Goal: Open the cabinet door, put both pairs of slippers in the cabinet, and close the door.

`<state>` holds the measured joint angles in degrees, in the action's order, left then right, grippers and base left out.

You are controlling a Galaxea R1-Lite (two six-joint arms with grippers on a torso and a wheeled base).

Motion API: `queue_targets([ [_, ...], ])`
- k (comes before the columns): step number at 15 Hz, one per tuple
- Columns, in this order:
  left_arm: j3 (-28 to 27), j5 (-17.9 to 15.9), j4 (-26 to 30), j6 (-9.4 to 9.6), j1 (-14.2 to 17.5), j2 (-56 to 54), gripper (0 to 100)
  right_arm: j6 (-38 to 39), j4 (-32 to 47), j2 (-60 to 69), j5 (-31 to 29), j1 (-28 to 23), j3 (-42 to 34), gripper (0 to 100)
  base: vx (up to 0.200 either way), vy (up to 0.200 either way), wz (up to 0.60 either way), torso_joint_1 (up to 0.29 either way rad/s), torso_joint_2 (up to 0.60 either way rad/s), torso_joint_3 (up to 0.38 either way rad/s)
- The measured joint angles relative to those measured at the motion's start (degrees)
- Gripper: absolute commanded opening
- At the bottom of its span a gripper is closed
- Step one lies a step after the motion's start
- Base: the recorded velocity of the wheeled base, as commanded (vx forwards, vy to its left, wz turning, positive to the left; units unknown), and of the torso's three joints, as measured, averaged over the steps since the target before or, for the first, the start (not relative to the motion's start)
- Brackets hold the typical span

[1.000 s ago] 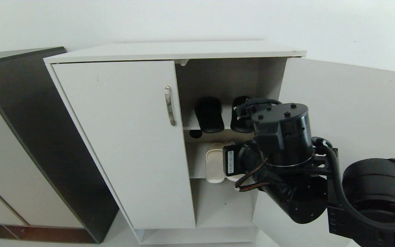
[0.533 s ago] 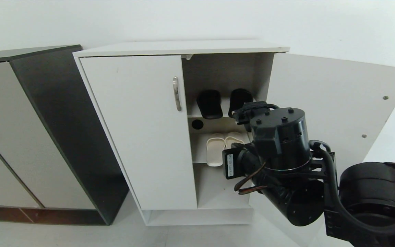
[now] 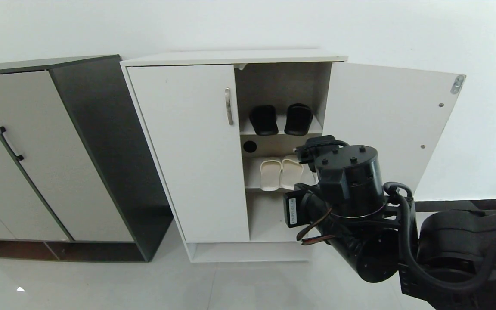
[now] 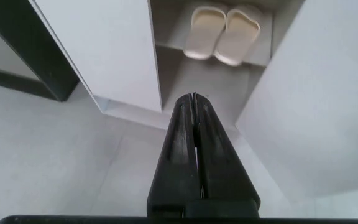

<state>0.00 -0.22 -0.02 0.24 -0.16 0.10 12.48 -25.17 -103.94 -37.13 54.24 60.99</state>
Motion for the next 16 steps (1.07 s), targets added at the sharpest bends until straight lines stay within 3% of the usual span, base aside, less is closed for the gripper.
queue_targets([
  [16, 0.0, 0.1, 0.0, -0.15, 0.0, 0.0, 0, -0.1, 0.1, -2.7, 0.0, -0.7, -1.2, 0, 0.0, 0.0, 0.0, 0.0, 0.0, 0.0],
])
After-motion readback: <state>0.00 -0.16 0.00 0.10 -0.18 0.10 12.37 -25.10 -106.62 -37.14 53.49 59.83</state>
